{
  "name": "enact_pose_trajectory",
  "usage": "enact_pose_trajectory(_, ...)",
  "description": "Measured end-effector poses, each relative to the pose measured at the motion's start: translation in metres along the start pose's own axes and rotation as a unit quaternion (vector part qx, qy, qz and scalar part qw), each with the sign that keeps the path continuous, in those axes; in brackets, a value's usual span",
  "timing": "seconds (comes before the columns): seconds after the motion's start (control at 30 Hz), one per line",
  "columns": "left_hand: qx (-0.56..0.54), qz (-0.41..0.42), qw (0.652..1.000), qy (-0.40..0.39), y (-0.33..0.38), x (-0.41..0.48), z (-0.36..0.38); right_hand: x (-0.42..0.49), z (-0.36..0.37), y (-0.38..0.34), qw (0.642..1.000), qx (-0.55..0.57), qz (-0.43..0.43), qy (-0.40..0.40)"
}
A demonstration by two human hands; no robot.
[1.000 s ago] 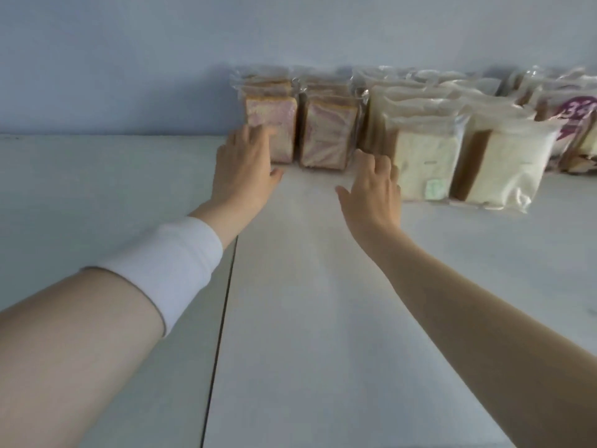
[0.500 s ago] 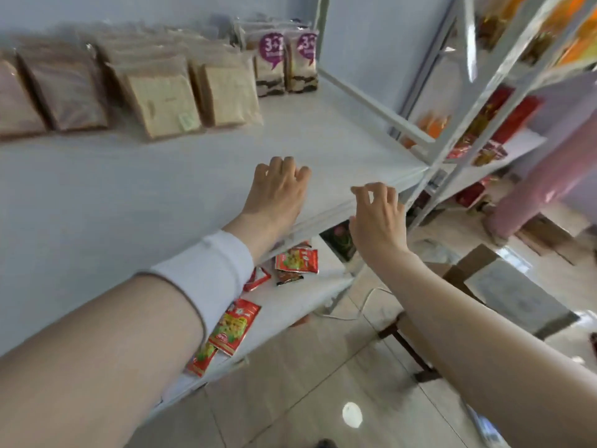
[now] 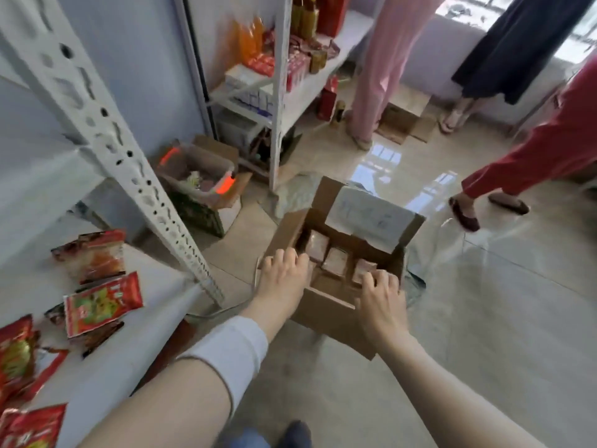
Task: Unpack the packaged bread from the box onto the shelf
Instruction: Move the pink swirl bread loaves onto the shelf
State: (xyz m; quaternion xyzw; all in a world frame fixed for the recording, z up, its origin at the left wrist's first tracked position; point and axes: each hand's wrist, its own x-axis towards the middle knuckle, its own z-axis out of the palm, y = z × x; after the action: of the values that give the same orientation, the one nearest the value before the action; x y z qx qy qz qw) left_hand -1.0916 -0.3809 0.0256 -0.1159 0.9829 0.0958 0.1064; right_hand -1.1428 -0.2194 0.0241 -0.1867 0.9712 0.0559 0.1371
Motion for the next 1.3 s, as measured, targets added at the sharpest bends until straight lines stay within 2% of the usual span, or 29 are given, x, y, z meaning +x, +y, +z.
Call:
enact_pose_trajectory(0.23, -0.059, -0.017, 0.992, -0.112, 0.004, 0.155, 0.104, 0.129, 0.095, 0.036, 0.984, 0.069, 0.092, -0.133)
enact_pose_trajectory(0.43, -0.143, -0.091, 0.968, -0.188, -0.004, 0.302, 0.231, 0.260, 0.216, 0.052, 0.926, 0.240, 0.215, -0.194)
enact_pose_trajectory(0.57, -0.157, -0.149, 0.962, -0.166, -0.001, 0.374, 0.308, 0.334, 0.297, 0.057, 0.876, 0.332, 0.270, -0.225)
enact_pose_trajectory(0.67, -0.187, -0.183, 0.963, -0.066, 0.004, 0.390, 0.342, 0.361, 0.338, 0.048, 0.848, 0.350, 0.331, -0.219)
enact_pose_trajectory(0.77, -0.275, -0.212, 0.938, -0.007, 0.008, 0.384, 0.354, 0.367, 0.357, 0.038, 0.828, 0.355, 0.396, -0.180)
enact_pose_trajectory(0.87, -0.385, -0.248, 0.889, 0.005, 0.006, 0.385, 0.348, 0.367, 0.361, 0.043, 0.787, 0.403, 0.433, -0.176)
enact_pose_trajectory(0.93, -0.404, -0.271, 0.874, -0.011, 0.004, 0.390, 0.337, 0.362, 0.354, 0.053, 0.765, 0.428, 0.446, -0.181)
enact_pose_trajectory(1.03, -0.388, -0.275, 0.878, -0.054, 0.004, 0.389, 0.318, 0.347, 0.335, 0.071, 0.730, 0.474, 0.452, -0.195)
enact_pose_trajectory(1.13, -0.390, -0.220, 0.889, -0.096, 0.005, 0.372, 0.296, 0.323, 0.312, 0.090, 0.716, 0.503, 0.440, -0.204)
enact_pose_trajectory(1.3, -0.447, -0.130, 0.882, -0.074, 0.011, 0.316, 0.250, 0.263, 0.271, 0.114, 0.701, 0.548, 0.418, -0.185)
